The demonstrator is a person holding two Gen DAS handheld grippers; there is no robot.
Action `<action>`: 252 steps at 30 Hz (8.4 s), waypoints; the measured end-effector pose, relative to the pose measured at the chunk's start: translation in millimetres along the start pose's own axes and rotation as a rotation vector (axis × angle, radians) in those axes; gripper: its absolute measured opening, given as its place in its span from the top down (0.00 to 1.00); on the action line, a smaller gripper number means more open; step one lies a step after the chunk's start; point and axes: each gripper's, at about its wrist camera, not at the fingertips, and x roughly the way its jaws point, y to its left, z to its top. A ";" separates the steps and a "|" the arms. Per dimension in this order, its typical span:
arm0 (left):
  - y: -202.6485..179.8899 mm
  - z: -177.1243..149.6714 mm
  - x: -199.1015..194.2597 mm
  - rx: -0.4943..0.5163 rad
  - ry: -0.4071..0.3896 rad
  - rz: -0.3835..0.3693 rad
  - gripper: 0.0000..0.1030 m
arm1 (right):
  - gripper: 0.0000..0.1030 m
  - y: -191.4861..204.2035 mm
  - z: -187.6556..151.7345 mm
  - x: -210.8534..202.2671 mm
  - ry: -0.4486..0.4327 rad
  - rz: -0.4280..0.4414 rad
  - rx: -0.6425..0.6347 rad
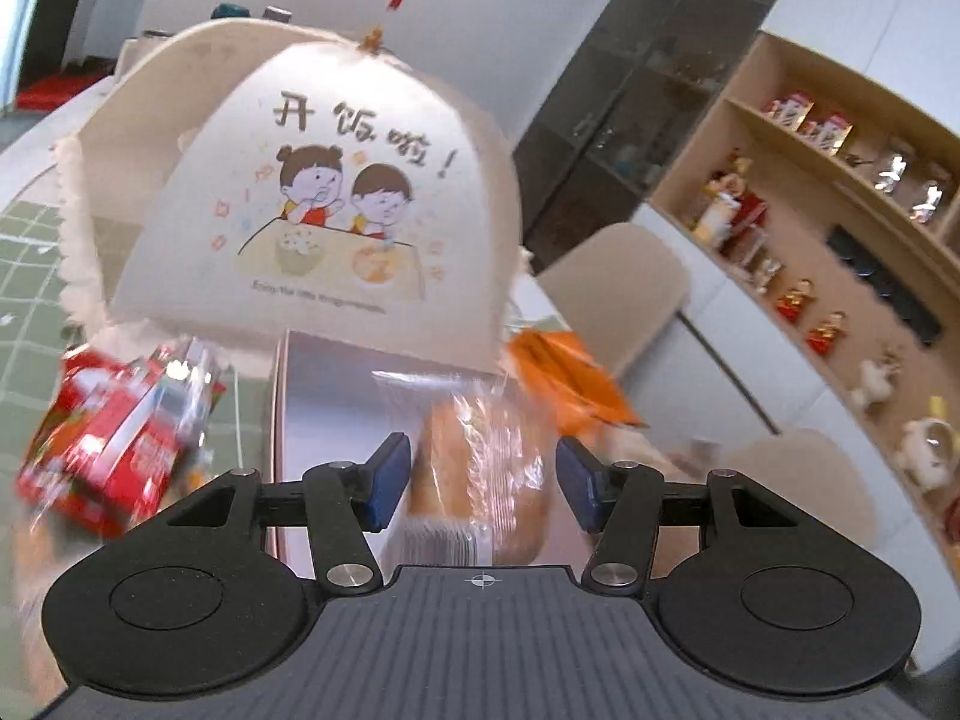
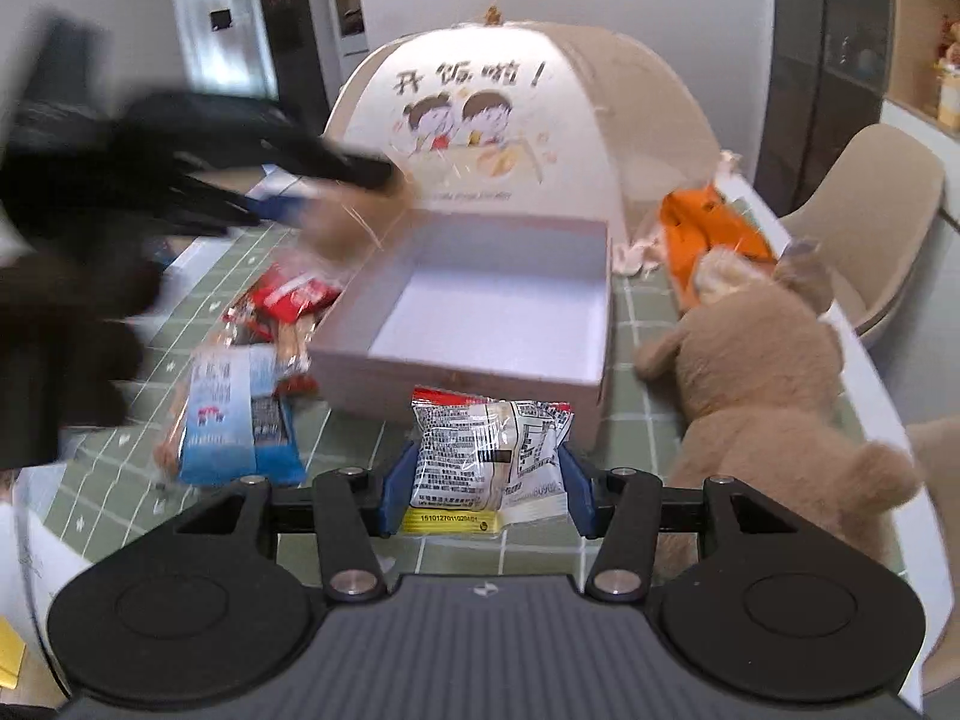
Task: Organize snacks
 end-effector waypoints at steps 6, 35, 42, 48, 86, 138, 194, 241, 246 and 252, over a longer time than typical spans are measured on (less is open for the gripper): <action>46.2 -19.8 22.5 -0.080 0.009 0.058 0.43 | 0.51 -5.0 44.9 -6.4 -0.072 -0.078 -0.042; 104.9 -101.3 -126.2 -0.092 0.164 0.046 0.59 | 0.49 157.0 196.4 355.6 0.341 -0.116 -0.168; 91.8 -111.8 -121.0 -0.126 0.241 -0.097 0.58 | 0.67 169.6 181.9 333.6 0.386 -0.009 -0.236; 104.5 -120.4 -112.1 -0.165 0.294 0.025 0.61 | 0.67 180.3 156.2 292.7 0.388 0.136 -0.253; 101.2 -114.8 -98.4 -0.221 0.324 -0.027 0.73 | 0.52 168.3 180.7 264.1 0.311 0.124 -0.235; 91.1 -108.6 -132.1 -0.248 0.143 0.201 0.77 | 0.53 93.2 -4.5 96.7 0.145 0.115 -0.173; -0.2 -118.6 -40.3 0.139 0.318 0.084 0.74 | 0.50 -1.1 -67.1 67.0 0.258 -0.072 -0.023; -12.6 -151.6 -49.3 0.062 0.441 0.072 0.59 | 0.65 -3.9 -23.5 110.0 0.276 -0.022 -0.020; -26.1 -123.6 -77.9 0.081 0.359 0.007 0.59 | 0.81 6.3 -14.6 90.2 0.288 0.014 -0.068; -40.3 -46.1 -101.8 0.090 0.082 -0.060 0.59 | 0.81 -4.4 13.9 20.1 0.176 0.044 -0.033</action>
